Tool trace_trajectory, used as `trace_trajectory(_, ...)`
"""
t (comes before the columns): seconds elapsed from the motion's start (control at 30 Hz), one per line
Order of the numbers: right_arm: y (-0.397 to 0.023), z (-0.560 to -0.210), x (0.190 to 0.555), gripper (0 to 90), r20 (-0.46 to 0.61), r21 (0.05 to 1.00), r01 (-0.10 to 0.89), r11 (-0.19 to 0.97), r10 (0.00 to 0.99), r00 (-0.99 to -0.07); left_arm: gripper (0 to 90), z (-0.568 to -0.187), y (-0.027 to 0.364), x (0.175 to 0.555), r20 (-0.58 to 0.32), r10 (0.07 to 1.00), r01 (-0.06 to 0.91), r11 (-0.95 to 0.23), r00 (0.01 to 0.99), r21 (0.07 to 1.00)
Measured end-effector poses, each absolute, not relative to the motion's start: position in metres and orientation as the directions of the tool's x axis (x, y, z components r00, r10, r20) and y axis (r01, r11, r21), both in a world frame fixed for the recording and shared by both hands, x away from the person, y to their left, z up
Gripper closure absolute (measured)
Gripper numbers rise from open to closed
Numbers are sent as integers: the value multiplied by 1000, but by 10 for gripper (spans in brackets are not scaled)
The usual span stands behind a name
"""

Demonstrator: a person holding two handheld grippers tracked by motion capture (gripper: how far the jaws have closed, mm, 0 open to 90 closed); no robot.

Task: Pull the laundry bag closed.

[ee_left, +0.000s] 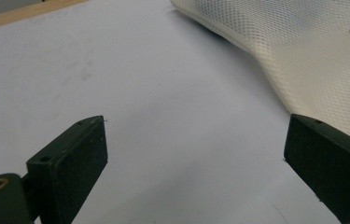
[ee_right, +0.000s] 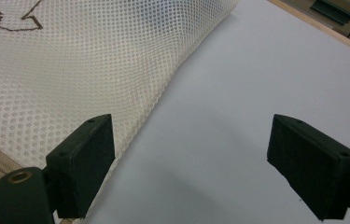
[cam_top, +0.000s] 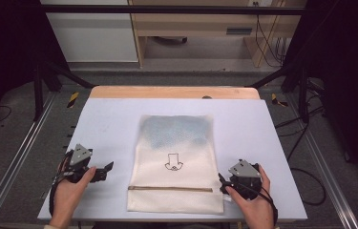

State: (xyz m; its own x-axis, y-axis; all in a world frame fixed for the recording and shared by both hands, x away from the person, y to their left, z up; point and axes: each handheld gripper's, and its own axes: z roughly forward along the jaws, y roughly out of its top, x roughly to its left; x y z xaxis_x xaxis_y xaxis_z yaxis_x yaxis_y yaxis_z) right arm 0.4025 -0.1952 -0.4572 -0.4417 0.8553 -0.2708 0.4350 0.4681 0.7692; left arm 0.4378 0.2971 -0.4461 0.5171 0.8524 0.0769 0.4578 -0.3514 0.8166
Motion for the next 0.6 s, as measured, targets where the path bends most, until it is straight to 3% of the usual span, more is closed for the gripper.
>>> trace_trajectory(0.37, -189, -455, 398, 153, -294, 764, 419, 491, 842, -453, 69, -436, 291, 381, 68, 850, 450, -342, 522, 825)
trace_trajectory(0.6, -176, -451, 397, 164, -292, 749, 411, 520, 816, -500, 102, -440, 295, 388, 98, 857, 468, -368, 506, 804)
